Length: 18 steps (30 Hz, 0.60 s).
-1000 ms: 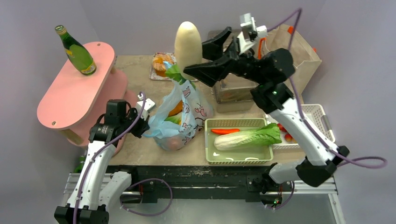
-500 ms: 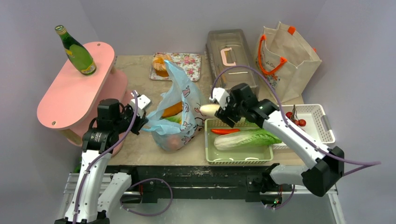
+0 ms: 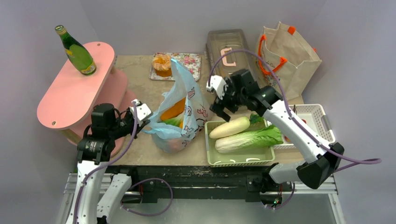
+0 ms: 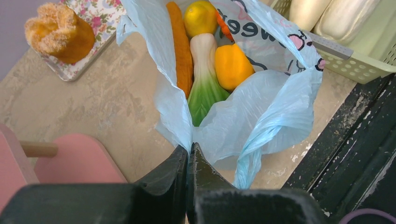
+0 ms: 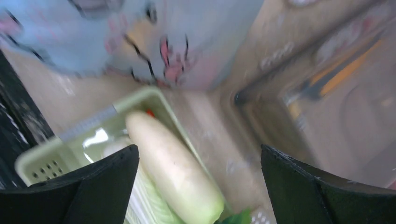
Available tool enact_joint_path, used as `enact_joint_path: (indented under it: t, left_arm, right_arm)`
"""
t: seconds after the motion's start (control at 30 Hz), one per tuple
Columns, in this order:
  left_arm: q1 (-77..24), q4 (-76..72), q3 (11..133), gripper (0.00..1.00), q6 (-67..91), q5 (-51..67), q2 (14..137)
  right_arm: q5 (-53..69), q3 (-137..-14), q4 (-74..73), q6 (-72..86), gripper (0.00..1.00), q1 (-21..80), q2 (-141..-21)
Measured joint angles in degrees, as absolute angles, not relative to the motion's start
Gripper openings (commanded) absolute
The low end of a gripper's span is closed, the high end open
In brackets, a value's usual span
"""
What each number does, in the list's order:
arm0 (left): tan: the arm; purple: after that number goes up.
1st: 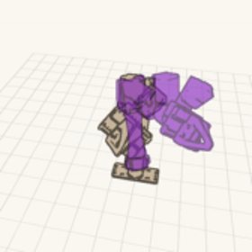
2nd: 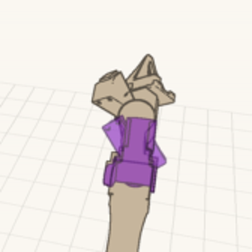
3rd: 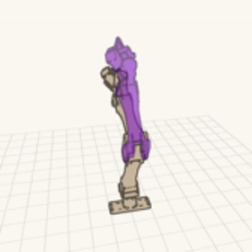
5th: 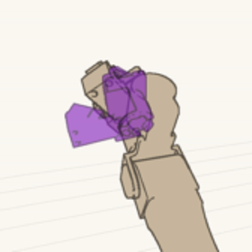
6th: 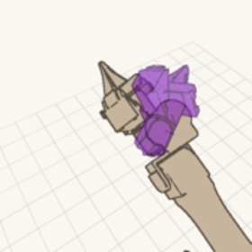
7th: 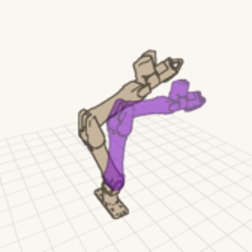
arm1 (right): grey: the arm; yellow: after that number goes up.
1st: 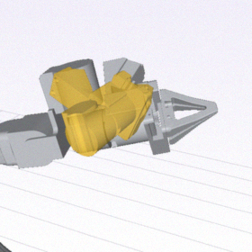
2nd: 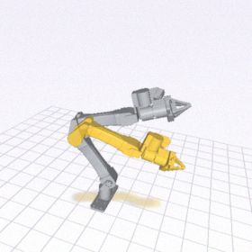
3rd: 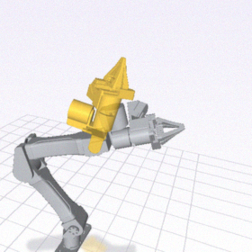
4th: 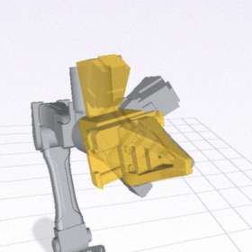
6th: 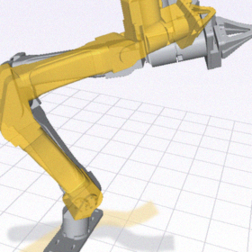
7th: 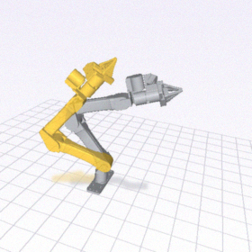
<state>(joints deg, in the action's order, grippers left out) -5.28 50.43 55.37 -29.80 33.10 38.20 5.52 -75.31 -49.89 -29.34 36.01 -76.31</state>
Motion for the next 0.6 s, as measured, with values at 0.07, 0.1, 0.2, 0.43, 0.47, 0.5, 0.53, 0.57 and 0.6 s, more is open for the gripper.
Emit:
enact_joint_path:
  t: [0.07, 0.1, 0.2, 0.43, 0.47, 0.5, 0.53, 0.57, 0.6]
  left_arm:
    - [-5.39, 50.61, 54.72, 0.00, -31.59, 33.78, 36.60]
    - [-5.45, 50.85, 54.43, 0.00, -32.53, 34.02, 35.75]
    - [-5.80, 51.81, 54.41, 0.00, -34.98, 34.61, 35.03]
    - [-6.46, 51.99, 53.54, 0.00, -39.11, 34.74, 34.63]
    - [-6.46, 51.94, 53.43, 0.00, -39.27, 34.63, 34.46]
    - [-6.48, 51.68, 53.21, 0.00, -39.27, 34.33, 34.22]
    - [-6.50, 51.20, 52.95, 0.00, -39.05, 33.85, 33.98]
    - [-6.50, 50.81, 52.71, 0.00, -38.76, 33.36, 33.85]
    - [-6.52, 50.37, 52.53, 0.00, -38.39, 32.53, 33.76]
  right_arm:
    - [10.74, -83.68, -48.40, -26.44, 0.99, 36.84, -77.12]
    - [13.10, -87.48, -47.99, -25.32, 0.94, 37.71, -77.67]
    - [19.35, -97.06, -45.21, -22.09, 0.59, 41.78, -80.31]
    - [25.08, -98.61, -28.51, -15.66, 0.01, 52.16, -87.46]
    - [24.64, -97.03, -24.67, -15.81, 0.00, 53.19, -90.00]
    - [24.45, -96.23, -23.51, -16.08, 0.00, 54.04, -91.13]
    - [23.68, -94.43, -21.26, -16.82, 0.00, 54.43, -92.79]
    - [22.92, -92.36, -19.38, -18.09, 0.00, 54.59, -94.70]
    - [22.02, -90.89, -18.70, -19.40, 0.03, 54.59, -96.49]
